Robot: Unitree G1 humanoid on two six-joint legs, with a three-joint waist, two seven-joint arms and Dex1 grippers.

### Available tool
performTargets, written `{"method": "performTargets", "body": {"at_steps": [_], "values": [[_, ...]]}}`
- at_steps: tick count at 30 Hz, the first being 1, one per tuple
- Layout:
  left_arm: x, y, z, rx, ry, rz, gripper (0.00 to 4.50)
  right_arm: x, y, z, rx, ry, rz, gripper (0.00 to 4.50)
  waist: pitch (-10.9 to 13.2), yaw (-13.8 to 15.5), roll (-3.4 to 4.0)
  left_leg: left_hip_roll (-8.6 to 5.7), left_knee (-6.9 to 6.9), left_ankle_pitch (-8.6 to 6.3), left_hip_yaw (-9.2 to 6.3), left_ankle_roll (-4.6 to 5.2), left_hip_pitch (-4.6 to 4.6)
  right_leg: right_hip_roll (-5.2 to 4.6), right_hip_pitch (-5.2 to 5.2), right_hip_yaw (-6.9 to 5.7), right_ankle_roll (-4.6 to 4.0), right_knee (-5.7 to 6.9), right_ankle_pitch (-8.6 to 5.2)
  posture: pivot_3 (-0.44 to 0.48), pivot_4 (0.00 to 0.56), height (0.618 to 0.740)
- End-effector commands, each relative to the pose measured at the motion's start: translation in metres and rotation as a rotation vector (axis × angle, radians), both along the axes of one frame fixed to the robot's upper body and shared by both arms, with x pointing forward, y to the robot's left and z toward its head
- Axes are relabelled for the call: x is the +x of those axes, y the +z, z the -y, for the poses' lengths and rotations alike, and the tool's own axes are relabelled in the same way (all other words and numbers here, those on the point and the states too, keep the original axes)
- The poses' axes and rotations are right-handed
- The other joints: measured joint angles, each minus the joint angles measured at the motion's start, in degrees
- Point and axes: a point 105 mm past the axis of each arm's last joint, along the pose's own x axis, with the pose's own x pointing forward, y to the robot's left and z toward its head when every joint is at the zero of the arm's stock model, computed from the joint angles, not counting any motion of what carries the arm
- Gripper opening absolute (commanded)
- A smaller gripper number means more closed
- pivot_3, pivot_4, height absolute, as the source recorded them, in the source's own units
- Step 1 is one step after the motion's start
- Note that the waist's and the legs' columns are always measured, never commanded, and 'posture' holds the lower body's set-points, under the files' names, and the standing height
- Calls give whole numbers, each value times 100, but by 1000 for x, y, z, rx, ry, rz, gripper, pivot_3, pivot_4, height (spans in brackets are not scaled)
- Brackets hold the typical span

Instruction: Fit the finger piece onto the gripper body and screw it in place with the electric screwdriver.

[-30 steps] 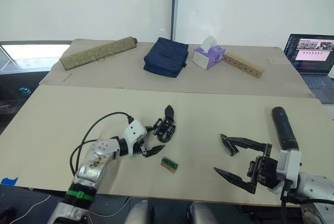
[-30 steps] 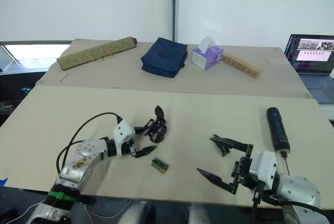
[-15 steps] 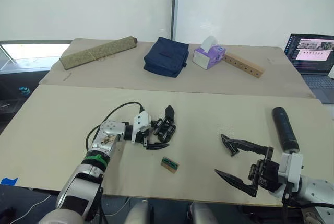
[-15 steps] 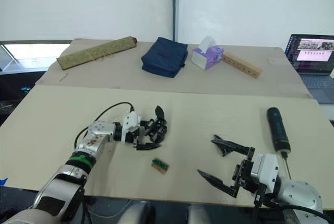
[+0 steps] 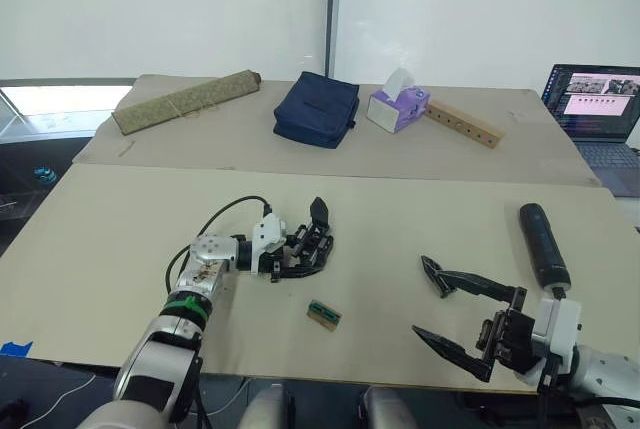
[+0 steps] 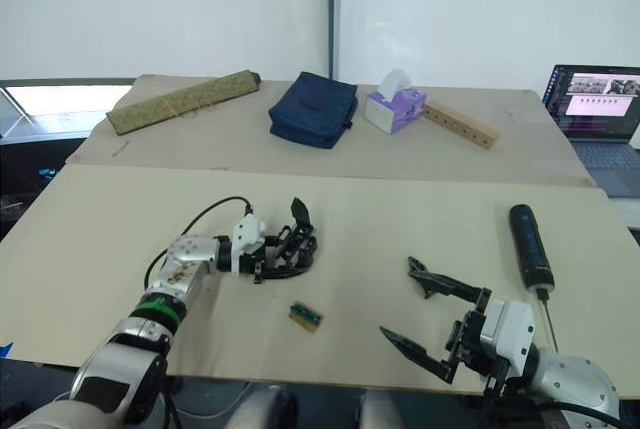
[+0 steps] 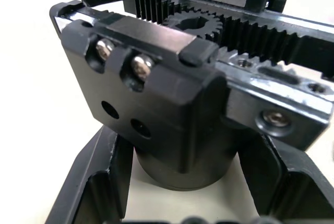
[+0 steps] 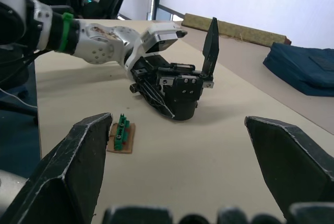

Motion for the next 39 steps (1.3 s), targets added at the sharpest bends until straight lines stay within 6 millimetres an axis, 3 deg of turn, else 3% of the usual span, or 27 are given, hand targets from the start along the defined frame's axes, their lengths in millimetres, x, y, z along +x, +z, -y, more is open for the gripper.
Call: {"method": "performTargets", "body": {"at_steps": [1, 7, 14, 19, 21, 24, 27, 32, 37, 39], "values": [[-4, 30, 19, -75, 81, 74, 2331, -1, 8, 1, -10, -27, 48, 4500, 0, 4, 0, 1, 0, 0, 0, 0, -3, -1, -2, 2, 0, 0, 0, 0, 150, 740], [-6, 15, 24, -33, 257, 31, 2331, 3, 2, -3, -19, -38, 19, 4500, 0, 25, 0, 1, 3, 0, -1, 0, -1, 2, -2, 4, 0, 2, 0, 0, 150, 740], [-13, 8, 26, -11, 244, -8, 2331, 5, 2, 0, -41, -36, 20, 4500, 0, 9, 1, 1, 2, 0, 1, 0, 2, 2, -1, 5, -1, 1, 0, 0, 150, 740], [-13, 1, 13, 13, 241, -18, 2331, 4, 2, 1, -47, -33, 17, 4500, 0, -5, 1, 2, 2, 0, 0, 0, 3, 3, -1, 5, -1, 1, 0, 0, 150, 740], [-12, -2, 6, 21, 241, -31, 3365, 3, 1, 1, -48, -30, 12, 4500, -1, -15, 2, 3, 2, 0, 0, 0, 4, 3, 0, 5, -1, 1, 0, 0, 150, 740], [-11, -8, 0, 38, 234, -51, 4432, 1, 1, 2, -50, -27, 6, 4500, -2, -20, 4, 4, 2, 0, 1, 0, 8, 3, 2, 5, -1, 2, 0, 0, 150, 740], [-10, -8, -4, 38, 222, -46, 4432, 1, 0, 3, -52, -26, 2, 4500, -4, -24, 7, 3, 2, 0, 1, 0, 12, 3, 6, 6, -1, 2, 0, 0, 150, 740], [-14, -5, -22, 39, 196, -49, 4432, 0, 1, 9, -53, -49, -13, 4500, -5, -74, 8, 7, 2, 0, 2, 0, 13, 6, 6, 6, -2, 4, 0, 0, 150, 740], [-30, 1, -67, 34, 170, -55, 4432, -5, -4, 25, -94, -147, -73, 4500, -6, -90, 13, 12, -3, 0, 2, 0, 15, 7, 2, 9, -6, 5, 0, 0, 150, 740], [-37, 18, -81, -9, 136, 48, 4432, -6, -13, 37, -146, -241, -129, 4500, -5, -61, 14, 12, -3, 0, 2, -1, 14, 3, 1, 8, -6, 4, -1, 0, 150, 740]]}}
